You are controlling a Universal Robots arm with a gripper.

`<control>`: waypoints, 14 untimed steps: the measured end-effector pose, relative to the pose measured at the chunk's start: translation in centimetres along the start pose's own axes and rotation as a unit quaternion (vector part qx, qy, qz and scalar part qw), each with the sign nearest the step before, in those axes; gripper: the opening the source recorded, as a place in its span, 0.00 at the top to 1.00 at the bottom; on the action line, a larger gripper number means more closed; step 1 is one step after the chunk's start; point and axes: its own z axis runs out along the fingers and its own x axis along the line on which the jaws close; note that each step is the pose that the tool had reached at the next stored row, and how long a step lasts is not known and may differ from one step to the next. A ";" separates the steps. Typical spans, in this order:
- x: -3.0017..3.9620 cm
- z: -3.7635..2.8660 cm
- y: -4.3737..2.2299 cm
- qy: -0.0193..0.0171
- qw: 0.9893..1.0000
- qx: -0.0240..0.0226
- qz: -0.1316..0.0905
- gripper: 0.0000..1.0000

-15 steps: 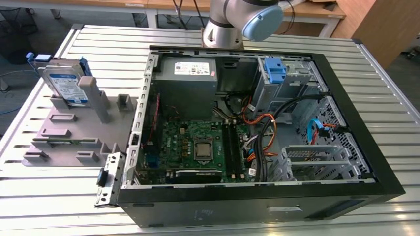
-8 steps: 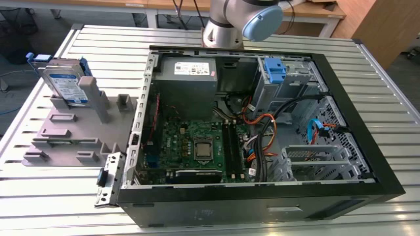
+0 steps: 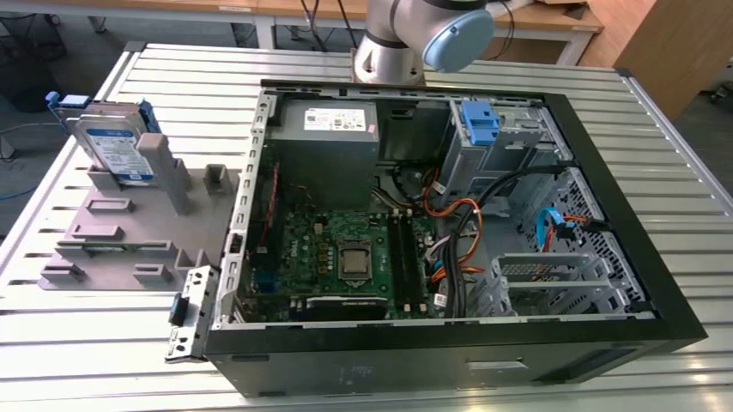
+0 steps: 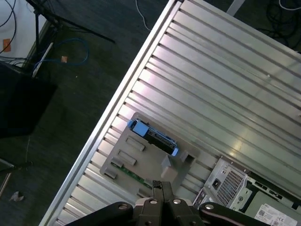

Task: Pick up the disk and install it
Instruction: 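Pick up the disk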

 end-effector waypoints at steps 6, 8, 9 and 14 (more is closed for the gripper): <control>-0.01 0.15 0.00 0.000 1.000 0.000 -0.008 0.89; -0.01 0.40 -0.01 0.000 1.000 0.000 -0.012 0.89; -0.02 0.54 -0.01 0.000 1.000 0.000 -0.014 0.89; -0.04 1.19 -0.03 0.001 0.999 0.001 -0.037 0.89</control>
